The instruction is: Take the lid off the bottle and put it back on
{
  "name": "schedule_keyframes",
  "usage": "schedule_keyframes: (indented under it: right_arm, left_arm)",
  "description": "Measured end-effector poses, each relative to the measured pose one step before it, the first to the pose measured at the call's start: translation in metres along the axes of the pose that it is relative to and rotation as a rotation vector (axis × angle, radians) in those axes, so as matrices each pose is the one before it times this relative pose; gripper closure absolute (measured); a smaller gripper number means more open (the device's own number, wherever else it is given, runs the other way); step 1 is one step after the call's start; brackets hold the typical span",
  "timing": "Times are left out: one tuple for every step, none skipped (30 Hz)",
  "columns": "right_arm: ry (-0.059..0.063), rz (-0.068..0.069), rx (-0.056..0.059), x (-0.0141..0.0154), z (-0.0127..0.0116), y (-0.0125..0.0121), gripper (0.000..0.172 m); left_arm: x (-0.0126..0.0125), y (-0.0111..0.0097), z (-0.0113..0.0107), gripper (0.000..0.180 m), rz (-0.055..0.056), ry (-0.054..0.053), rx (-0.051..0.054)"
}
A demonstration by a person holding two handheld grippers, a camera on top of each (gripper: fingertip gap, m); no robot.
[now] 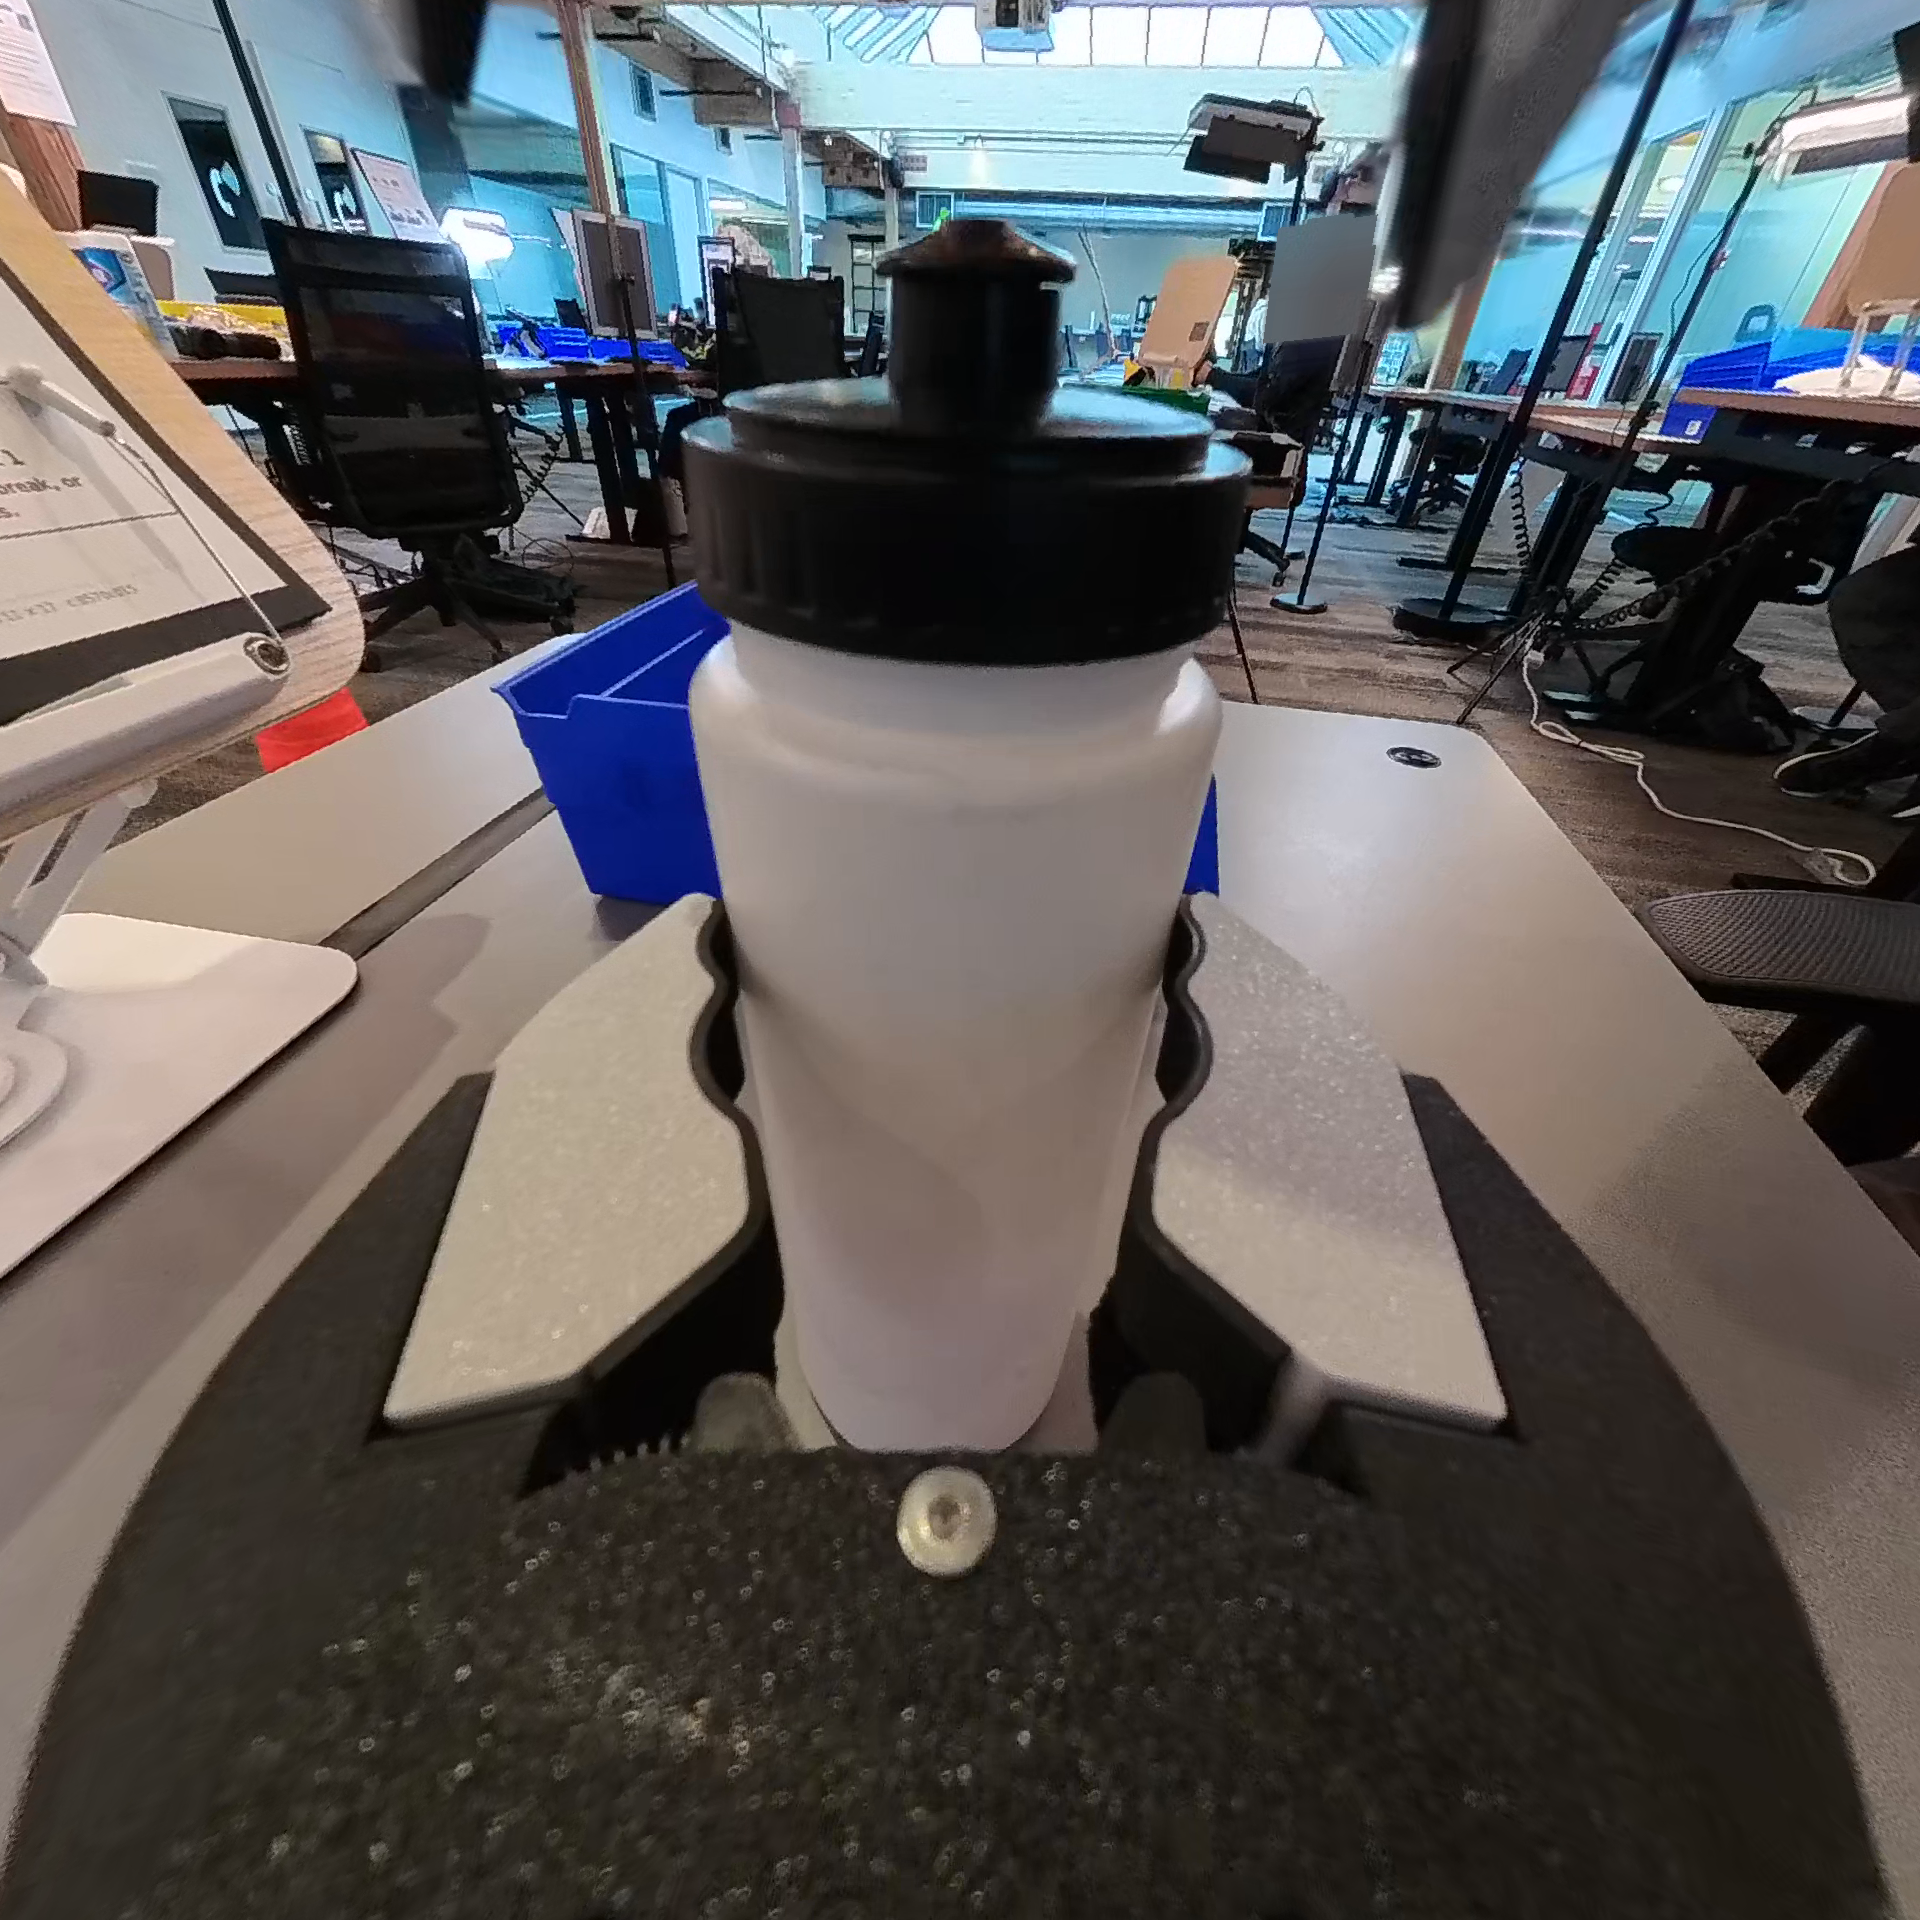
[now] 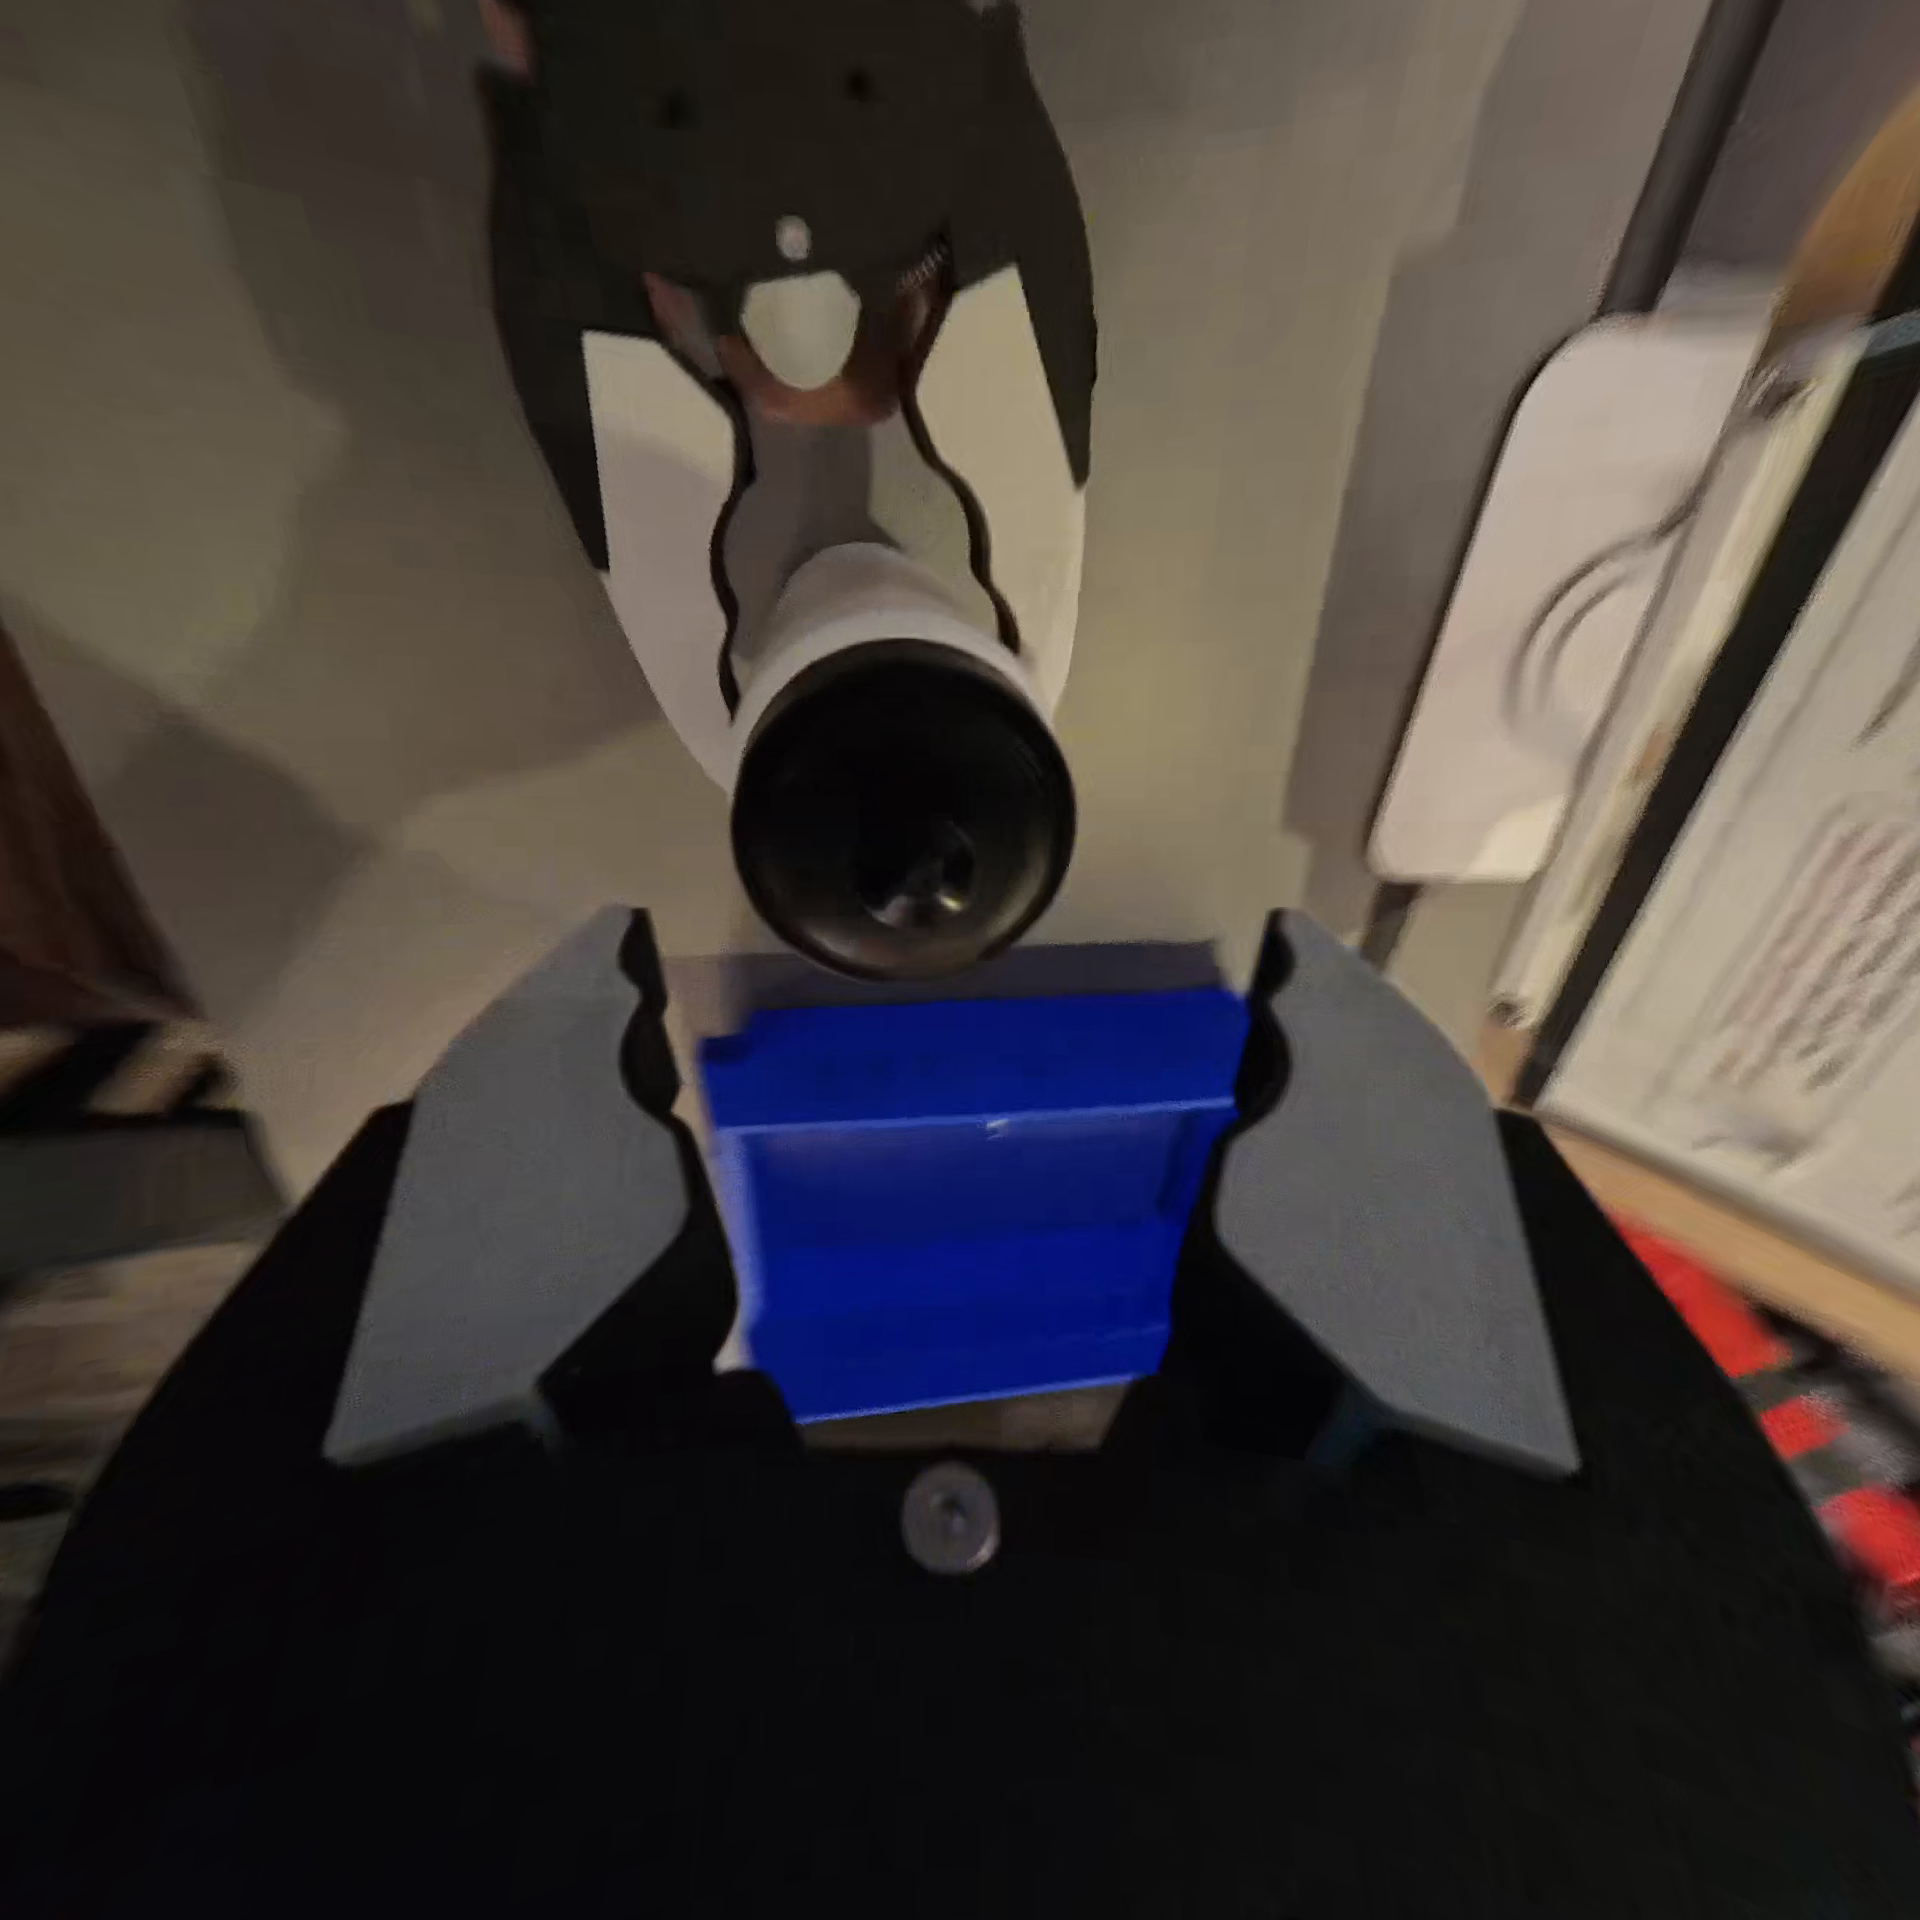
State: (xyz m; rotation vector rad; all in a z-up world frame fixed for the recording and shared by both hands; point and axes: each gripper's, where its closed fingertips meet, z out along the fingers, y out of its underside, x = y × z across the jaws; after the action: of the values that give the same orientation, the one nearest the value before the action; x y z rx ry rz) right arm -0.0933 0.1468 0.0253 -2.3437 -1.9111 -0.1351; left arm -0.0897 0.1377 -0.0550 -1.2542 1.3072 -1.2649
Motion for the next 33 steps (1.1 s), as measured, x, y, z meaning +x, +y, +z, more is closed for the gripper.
schedule_keyframes:
  right_arm:
    - [0.0067, -0.0959, 0.0427, -0.00008, -0.00177, -0.00127, 0.082]
    - [-0.0087, -0.0639, 0.0535, -0.00231, -0.00080, -0.00303, 0.089]
    - [-0.0022, -0.0137, 0.0595, 0.00087, -0.00036, -0.00558, 0.089]
    - [-0.0358, 0.0058, 0.0334, -0.00233, 0.00072, -0.00330, 0.091]
    - [-0.0340, 0.0093, 0.0027, -0.00198, 0.00201, 0.00011, 0.089]
    - [-0.0148, 0.0022, -0.0068, 0.00014, 0.00310, 0.00112, 0.089]
    - [-0.0098, -0.0029, -0.0090, 0.00021, 0.00425, 0.00156, 0.088]
    - [-0.0103, 0.0015, -0.0162, -0.00016, 0.00466, 0.00231, 0.087]
    - [-0.0113, 0.0055, -0.0209, -0.00015, 0.00475, 0.00259, 0.087]
    - [-0.0118, 0.0061, -0.0183, -0.00046, 0.00424, 0.00191, 0.087]
    - [-0.0041, 0.0041, -0.0110, 0.00017, 0.00362, 0.00094, 0.088]
    - [-0.0003, 0.0007, -0.0129, 0.00032, 0.00238, 0.00093, 0.098]
    - [-0.0147, 0.0095, -0.0112, -0.00167, 0.00068, -0.00036, 0.101]
    - [-0.0084, 0.0305, -0.0089, 0.00006, -0.00044, -0.00014, 0.101]
    - [-0.0116, 0.0462, -0.0078, -0.00018, -0.00047, -0.00004, 0.101]
    - [-0.0117, 0.0458, -0.0123, -0.00088, -0.00026, 0.00065, 0.101]
    - [0.0011, 0.0411, -0.0106, 0.00020, 0.00023, 0.00098, 0.101]
    - [0.0054, 0.0512, -0.0195, 0.00006, 0.00012, 0.00127, 0.101]
    - [0.0068, 0.0601, -0.0247, -0.00037, 0.00014, 0.00099, 0.100]
    - [0.0100, 0.0655, -0.0264, -0.00025, 0.00018, 0.00078, 0.100]
    - [0.0101, 0.0741, -0.0293, -0.00053, 0.00021, 0.00084, 0.100]
    - [0.0071, 0.0607, -0.0235, -0.00150, -0.00008, 0.00006, 0.100]
    - [0.0058, 0.0619, -0.0156, -0.00152, -0.00020, -0.00036, 0.100]
    - [-0.0016, 0.0710, -0.0125, -0.00144, -0.00013, -0.00036, 0.100]
    - [-0.0033, 0.0661, -0.0113, -0.00097, -0.00004, -0.00050, 0.100]
    - [-0.0021, 0.0327, 0.0013, -0.00056, -0.00025, -0.00088, 0.100]
    - [-0.0069, 0.0293, -0.0004, -0.00029, 0.00000, -0.00018, 0.100]
    - [-0.0066, 0.0210, -0.0052, 0.00046, 0.00016, 0.00046, 0.100]
    - [-0.0001, -0.0122, -0.0033, 0.00086, 0.00008, 0.00053, 0.100]
    - [0.0054, -0.0449, 0.0075, 0.00079, -0.00013, -0.00027, 0.100]
    - [0.0131, -0.0705, 0.0185, 0.00095, -0.00063, -0.00083, 0.088]
    - [0.0187, -0.0997, 0.0129, 0.00028, -0.00092, 0.00139, 0.069]
    - [0.0255, -0.1213, 0.0051, -0.00024, -0.00108, 0.00383, 0.054]
  left_arm:
    - [0.00007, 0.00001, -0.00020, 0.102, 0.0001, 0.0012, 0.0000]
    - [0.00005, 0.00007, -0.00014, 0.102, 0.0000, 0.0011, -0.0005]
    - [0.00007, -0.00001, -0.00006, 0.102, 0.0002, 0.0006, -0.0007]
    - [0.00011, -0.00001, -0.00004, 0.102, 0.0001, 0.0001, -0.0006]
    - [0.00001, 0.00003, -0.00011, 0.102, -0.0001, -0.0001, -0.0001]
    - [0.00003, 0.00002, -0.00004, 0.102, -0.0002, 0.0001, 0.0007]
    - [0.00000, -0.00005, -0.00002, 0.102, -0.0005, 0.0005, 0.0012]
    - [0.00000, -0.00005, 0.00008, 0.102, -0.0007, 0.0005, 0.0012]
    - [0.00007, 0.00002, 0.00005, 0.102, -0.0005, 0.0003, 0.0006]
    - [0.00000, 0.00000, 0.00000, 0.102, -0.0001, -0.0001, 0.0000]
    - [-0.00015, 0.00001, 0.00008, 0.102, -0.0003, -0.0005, -0.0002]
    - [-0.00007, 0.00003, -0.00012, 0.102, -0.0003, 0.0000, -0.0002]
    - [-0.00003, -0.00004, -0.00030, 0.102, -0.0006, 0.0015, 0.0004]
    - [-0.00006, -0.00003, -0.00029, 0.102, -0.0004, 0.0006, 0.0003]
    - [0.00029, 0.00015, 0.00005, 0.102, 0.0010, 0.0006, -0.0011]
    - [0.00040, 0.00011, 0.00031, 0.102, 0.0016, 0.0003, -0.0017]
    - [0.00004, -0.00008, 0.00042, 0.102, -0.0010, -0.0015, -0.0012]
    - [-0.00021, -0.00001, 0.00028, 0.102, -0.0009, -0.0012, -0.0002]
    - [0.00002, -0.00007, 0.00024, 0.102, -0.0001, -0.0005, 0.0004]
    - [-0.00007, 0.00002, 0.00008, 0.102, -0.0001, -0.0005, -0.0002]
    - [0.00013, 0.00010, -0.00003, 0.102, 0.0007, -0.0001, -0.0007]
    - [0.00034, 0.00009, -0.00050, 0.102, 0.0018, 0.0017, -0.0004]
    - [0.00051, 0.00010, -0.00083, 0.102, 0.0027, 0.0017, -0.0009]
    - [0.00021, 0.00011, -0.00061, 0.102, 0.0017, -0.0009, -0.0019]
    - [0.00000, 0.00008, -0.00056, 0.102, 0.0000, -0.0019, -0.0010]
    - [-0.00015, -0.00003, -0.00047, 0.102, -0.0008, -0.0012, 0.0005]
    - [-0.00002, -0.00002, 0.00012, 0.102, -0.0004, -0.0011, 0.0001]
    - [0.00001, 0.00003, 0.00058, 0.102, 0.0002, -0.0017, -0.0005]
    - [-0.00012, 0.00001, 0.00036, 0.102, -0.0004, -0.0001, -0.0004]
    - [0.00015, -0.00006, 0.00002, 0.102, -0.0008, 0.0014, 0.0004]
    - [0.00005, 0.00004, -0.00007, 0.102, -0.0010, 0.0013, 0.0005]
    - [0.00013, -0.00001, -0.00009, 0.102, -0.0003, 0.0007, 0.0002]
    - [0.00000, 0.00003, -0.00001, 0.102, 0.0001, 0.0001, -0.0002]
